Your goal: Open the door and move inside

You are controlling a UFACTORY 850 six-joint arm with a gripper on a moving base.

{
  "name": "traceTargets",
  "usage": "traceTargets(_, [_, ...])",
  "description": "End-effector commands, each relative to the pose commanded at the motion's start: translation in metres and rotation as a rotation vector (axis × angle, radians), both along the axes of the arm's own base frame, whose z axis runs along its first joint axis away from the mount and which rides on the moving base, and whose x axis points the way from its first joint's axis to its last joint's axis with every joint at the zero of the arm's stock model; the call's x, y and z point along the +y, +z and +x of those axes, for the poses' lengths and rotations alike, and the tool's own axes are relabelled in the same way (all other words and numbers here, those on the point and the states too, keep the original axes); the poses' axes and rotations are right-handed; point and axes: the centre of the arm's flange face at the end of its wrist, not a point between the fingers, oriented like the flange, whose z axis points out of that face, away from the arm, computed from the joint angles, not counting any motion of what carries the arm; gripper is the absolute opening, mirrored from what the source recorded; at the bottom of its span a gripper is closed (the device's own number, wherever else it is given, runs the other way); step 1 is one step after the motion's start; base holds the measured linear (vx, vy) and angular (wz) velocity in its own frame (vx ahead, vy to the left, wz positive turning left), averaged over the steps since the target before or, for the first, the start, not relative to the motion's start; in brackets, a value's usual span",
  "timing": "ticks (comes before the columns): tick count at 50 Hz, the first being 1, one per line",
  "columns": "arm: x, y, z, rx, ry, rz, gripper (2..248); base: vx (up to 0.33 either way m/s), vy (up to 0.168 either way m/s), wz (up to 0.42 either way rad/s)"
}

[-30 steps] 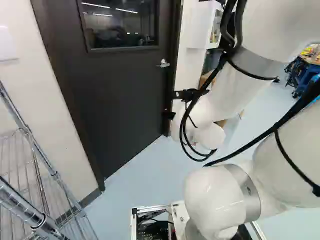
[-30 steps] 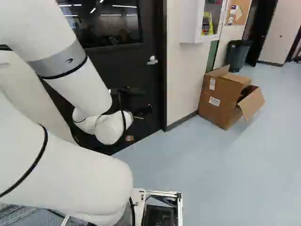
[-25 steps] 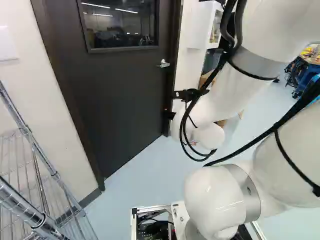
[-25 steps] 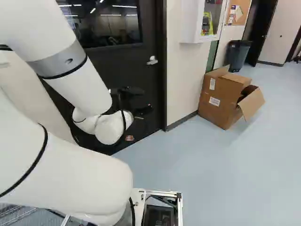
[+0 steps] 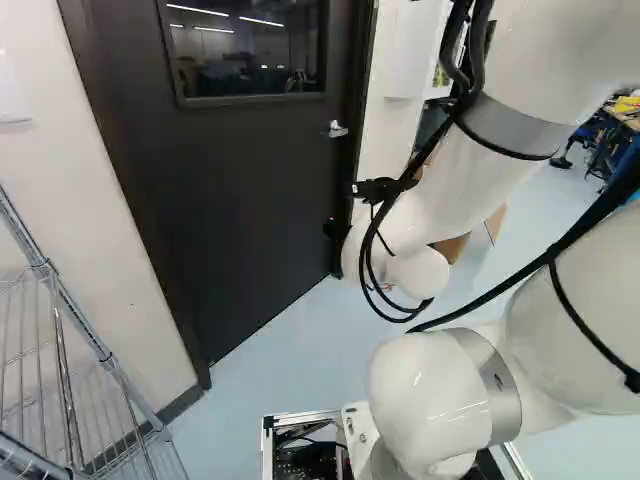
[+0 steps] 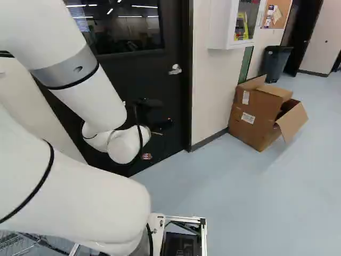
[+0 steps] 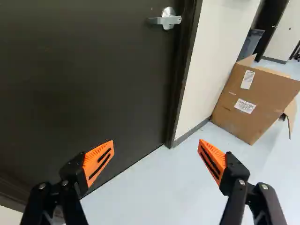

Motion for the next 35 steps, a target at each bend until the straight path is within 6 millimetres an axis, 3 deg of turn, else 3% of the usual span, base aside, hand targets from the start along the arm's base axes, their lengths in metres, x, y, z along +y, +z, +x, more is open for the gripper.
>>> traceTargets(35, [0.0000,0.0000,0.0000,0.000,0.000,0.000,247,0.182,-0.034,0.219])
